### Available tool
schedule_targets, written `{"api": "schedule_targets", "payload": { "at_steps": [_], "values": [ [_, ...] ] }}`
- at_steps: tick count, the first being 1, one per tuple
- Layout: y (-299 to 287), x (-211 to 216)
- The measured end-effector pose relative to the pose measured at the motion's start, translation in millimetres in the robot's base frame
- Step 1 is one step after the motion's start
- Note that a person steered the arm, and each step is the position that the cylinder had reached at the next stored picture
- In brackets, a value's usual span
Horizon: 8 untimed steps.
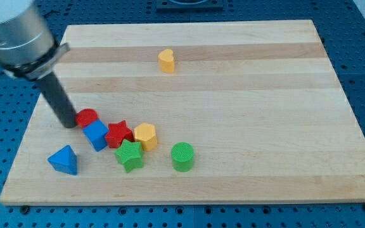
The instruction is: Push the red circle between the blue triangle and the blue cube
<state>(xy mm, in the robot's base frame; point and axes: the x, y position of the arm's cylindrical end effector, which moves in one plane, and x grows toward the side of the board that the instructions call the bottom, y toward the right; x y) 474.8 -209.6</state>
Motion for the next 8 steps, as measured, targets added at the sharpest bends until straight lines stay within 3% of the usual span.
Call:
{"api": "schedule_targets", "payload": {
  "at_steps": [2, 4, 8],
  "values": [
    [7, -4],
    [4, -49],
    [65, -33]
  ]
}}
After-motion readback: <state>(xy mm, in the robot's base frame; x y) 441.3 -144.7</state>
